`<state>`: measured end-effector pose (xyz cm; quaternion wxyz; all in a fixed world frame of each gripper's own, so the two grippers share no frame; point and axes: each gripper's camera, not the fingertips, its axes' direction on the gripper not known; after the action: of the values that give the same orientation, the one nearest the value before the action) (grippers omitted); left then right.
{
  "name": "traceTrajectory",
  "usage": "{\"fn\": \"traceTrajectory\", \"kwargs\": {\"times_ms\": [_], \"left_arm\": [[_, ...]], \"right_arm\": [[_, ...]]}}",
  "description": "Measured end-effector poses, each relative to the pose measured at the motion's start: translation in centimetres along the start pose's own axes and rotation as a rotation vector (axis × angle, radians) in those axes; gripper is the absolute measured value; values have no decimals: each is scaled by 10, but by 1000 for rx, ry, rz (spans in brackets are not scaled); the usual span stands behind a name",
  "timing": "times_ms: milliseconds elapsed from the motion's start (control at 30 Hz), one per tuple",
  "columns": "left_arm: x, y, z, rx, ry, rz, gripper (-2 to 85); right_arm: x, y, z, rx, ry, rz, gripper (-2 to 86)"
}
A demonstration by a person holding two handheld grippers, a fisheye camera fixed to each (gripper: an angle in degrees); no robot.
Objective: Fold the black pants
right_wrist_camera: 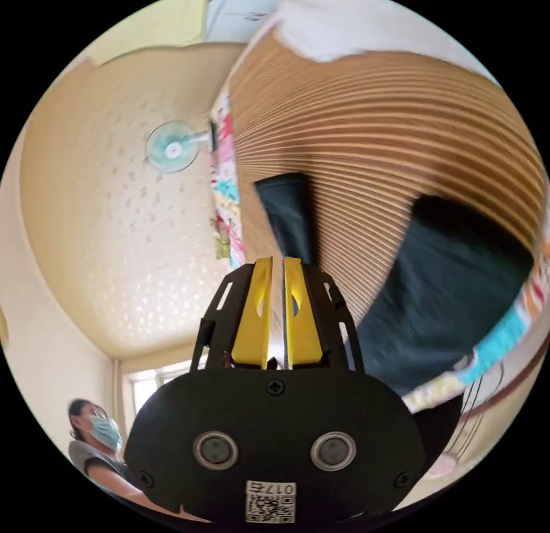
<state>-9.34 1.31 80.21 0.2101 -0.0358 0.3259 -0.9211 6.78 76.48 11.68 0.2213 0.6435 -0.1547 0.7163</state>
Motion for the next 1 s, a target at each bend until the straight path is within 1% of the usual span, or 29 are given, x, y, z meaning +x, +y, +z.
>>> {"fn": "traceTrajectory", "kwargs": {"times_ms": [33,67,100,133,167,200,233,267,333,367,400,500,533,600,667,767,833,933,1000], "left_arm": [[-1,0,2,13,-11,-32,121],[-3,0,5,23,-11,-70,123],[-4,1,5,39,-9,-92,124],[-4,7,1,118,-15,-142,125],[-3,18,-6,226,-26,-204,128],[-3,23,-9,275,-28,-236,129],[-6,33,-10,330,-6,-309,144],[-13,37,-5,320,53,-360,160],[-22,35,8,250,153,-361,177],[-24,34,13,213,172,-349,177],[-23,33,14,201,170,-341,170],[-12,34,7,145,108,-281,112],[-5,37,4,107,69,-263,84],[4,49,-6,88,117,-261,62],[15,72,-20,75,280,-300,56],[43,101,-37,41,428,-319,54],[65,114,-45,14,464,-298,54],[97,130,-54,-14,489,-277,53],[111,134,-56,-32,496,-259,53]], "right_arm": [[16,8,-9,5,-27,60,51],[49,27,-26,37,-129,172,55],[77,50,-42,120,-258,254,59],[89,62,-50,170,-326,293,61],[111,87,-61,260,-450,370,65],[126,107,-68,325,-530,435,70],[131,116,-72,347,-543,459,73],[135,127,-79,360,-512,486,78],[135,133,-86,302,-382,503,85],[133,132,-85,231,-298,507,93],[131,129,-79,148,-238,518,101],[121,126,-61,20,-111,556,114],[117,125,-58,17,-90,551,114],[98,117,-51,23,-33,488,116],[83,112,-44,21,31,448,118],[62,106,-32,13,180,401,121],[52,104,-21,2,244,363,123],[43,100,9,-91,306,340,121],[29,103,24,-122,467,357,92]]}}
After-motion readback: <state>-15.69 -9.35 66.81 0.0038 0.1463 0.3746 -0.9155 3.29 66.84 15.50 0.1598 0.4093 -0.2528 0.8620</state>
